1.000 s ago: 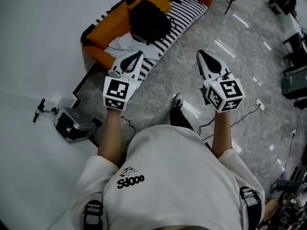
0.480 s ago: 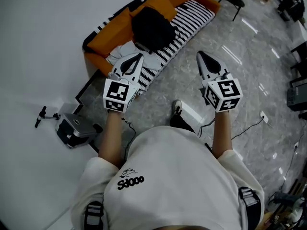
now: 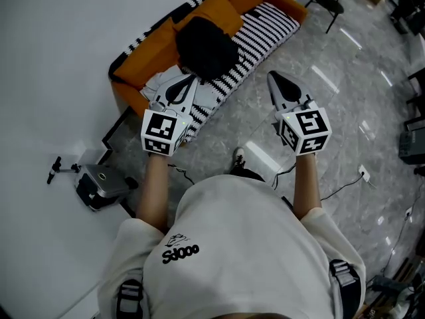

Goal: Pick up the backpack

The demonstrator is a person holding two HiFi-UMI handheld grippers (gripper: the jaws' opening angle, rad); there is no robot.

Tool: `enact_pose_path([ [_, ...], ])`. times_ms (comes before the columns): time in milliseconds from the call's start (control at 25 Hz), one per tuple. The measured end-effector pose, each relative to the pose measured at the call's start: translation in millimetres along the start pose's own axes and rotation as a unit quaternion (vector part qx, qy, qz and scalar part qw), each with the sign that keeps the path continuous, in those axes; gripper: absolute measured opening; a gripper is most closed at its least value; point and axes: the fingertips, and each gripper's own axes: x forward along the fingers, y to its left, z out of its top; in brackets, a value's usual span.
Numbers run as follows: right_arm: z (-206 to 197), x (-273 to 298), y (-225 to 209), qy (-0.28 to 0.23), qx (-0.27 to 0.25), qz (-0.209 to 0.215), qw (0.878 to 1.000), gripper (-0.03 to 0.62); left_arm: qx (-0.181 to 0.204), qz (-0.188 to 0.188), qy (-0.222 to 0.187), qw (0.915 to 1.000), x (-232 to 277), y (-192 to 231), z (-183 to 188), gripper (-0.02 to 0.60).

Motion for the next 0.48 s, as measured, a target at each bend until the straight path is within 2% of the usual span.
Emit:
enact_pose_path([
  [320, -11, 28, -70, 0.012, 0.004, 0.013, 1.0, 0.034, -0.007, -0.001, 0.013, 0.9999, 78, -5, 7, 0.023],
  [480, -16, 47, -101, 0.023, -0.012, 0.019, 0.999, 0.034, -0.011, 0.004, 0.022, 0.9997, 116, -3, 7, 0.023],
])
